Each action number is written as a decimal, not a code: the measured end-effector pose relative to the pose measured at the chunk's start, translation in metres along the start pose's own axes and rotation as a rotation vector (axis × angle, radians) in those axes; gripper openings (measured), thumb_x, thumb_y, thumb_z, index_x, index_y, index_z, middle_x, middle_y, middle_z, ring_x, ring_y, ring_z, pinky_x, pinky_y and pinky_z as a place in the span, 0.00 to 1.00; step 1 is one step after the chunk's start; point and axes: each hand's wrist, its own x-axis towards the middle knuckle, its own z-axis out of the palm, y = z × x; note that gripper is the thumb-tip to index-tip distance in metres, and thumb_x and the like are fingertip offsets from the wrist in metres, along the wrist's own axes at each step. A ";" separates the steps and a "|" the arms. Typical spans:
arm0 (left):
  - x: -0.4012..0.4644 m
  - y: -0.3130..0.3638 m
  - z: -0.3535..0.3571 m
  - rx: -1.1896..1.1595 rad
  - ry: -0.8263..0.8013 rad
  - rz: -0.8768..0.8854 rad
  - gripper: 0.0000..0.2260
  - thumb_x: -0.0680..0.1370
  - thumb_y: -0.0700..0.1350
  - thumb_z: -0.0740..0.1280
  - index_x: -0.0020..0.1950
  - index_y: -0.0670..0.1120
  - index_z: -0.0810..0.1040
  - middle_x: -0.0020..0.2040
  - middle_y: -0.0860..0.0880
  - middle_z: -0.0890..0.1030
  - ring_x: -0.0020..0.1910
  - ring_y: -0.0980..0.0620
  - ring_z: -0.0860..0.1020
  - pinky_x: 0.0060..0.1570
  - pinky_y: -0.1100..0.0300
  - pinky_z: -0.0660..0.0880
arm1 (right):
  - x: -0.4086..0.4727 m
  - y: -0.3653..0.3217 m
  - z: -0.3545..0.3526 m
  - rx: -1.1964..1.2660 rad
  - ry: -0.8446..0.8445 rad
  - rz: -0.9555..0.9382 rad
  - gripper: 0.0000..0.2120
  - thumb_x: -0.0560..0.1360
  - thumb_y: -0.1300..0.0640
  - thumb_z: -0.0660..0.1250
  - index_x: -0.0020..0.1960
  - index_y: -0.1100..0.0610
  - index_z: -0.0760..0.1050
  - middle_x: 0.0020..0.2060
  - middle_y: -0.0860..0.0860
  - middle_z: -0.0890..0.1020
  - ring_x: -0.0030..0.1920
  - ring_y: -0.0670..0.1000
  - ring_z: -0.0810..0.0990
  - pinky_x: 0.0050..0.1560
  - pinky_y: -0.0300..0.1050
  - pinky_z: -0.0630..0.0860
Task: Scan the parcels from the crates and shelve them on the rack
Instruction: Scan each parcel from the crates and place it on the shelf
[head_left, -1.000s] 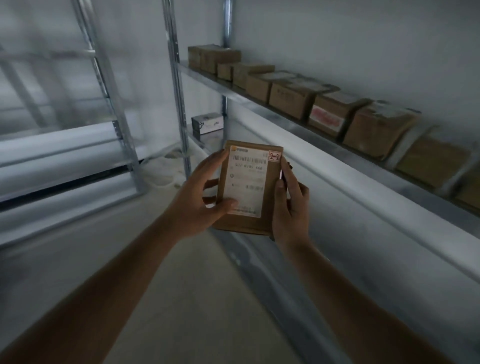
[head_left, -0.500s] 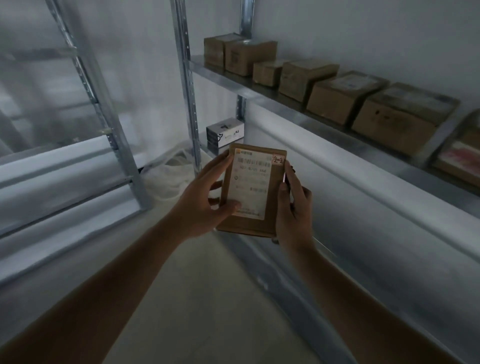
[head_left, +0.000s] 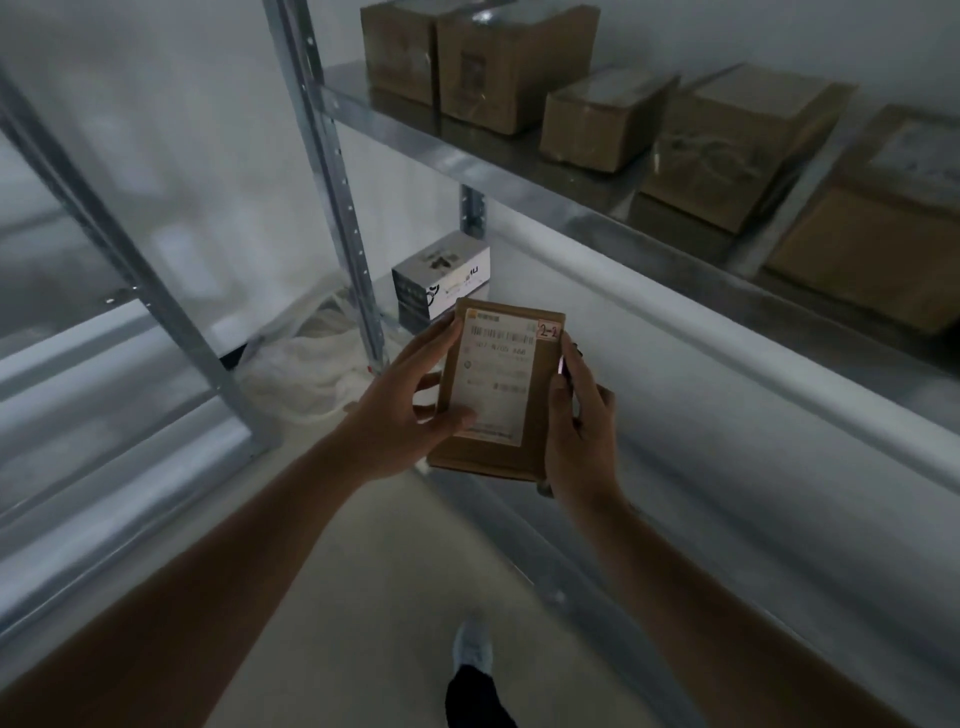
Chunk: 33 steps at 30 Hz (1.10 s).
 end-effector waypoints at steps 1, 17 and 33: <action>0.016 -0.011 -0.005 -0.001 -0.014 -0.001 0.44 0.77 0.39 0.76 0.84 0.65 0.57 0.81 0.68 0.58 0.75 0.51 0.70 0.55 0.62 0.82 | 0.016 0.004 0.010 0.005 -0.001 0.029 0.21 0.87 0.42 0.56 0.79 0.32 0.65 0.59 0.41 0.69 0.58 0.36 0.74 0.47 0.24 0.75; 0.196 -0.127 -0.076 -0.065 -0.299 -0.139 0.41 0.80 0.39 0.73 0.84 0.64 0.55 0.81 0.61 0.60 0.78 0.46 0.68 0.56 0.45 0.84 | 0.160 0.031 0.111 -0.198 0.128 0.272 0.20 0.87 0.40 0.56 0.78 0.28 0.64 0.56 0.39 0.69 0.60 0.46 0.75 0.67 0.55 0.78; 0.308 -0.190 -0.080 0.022 -0.609 -0.025 0.40 0.80 0.41 0.72 0.85 0.59 0.55 0.82 0.55 0.62 0.80 0.48 0.65 0.67 0.42 0.79 | 0.207 0.051 0.157 -0.336 0.401 0.470 0.21 0.89 0.43 0.52 0.81 0.35 0.64 0.62 0.52 0.70 0.50 0.41 0.72 0.40 0.28 0.68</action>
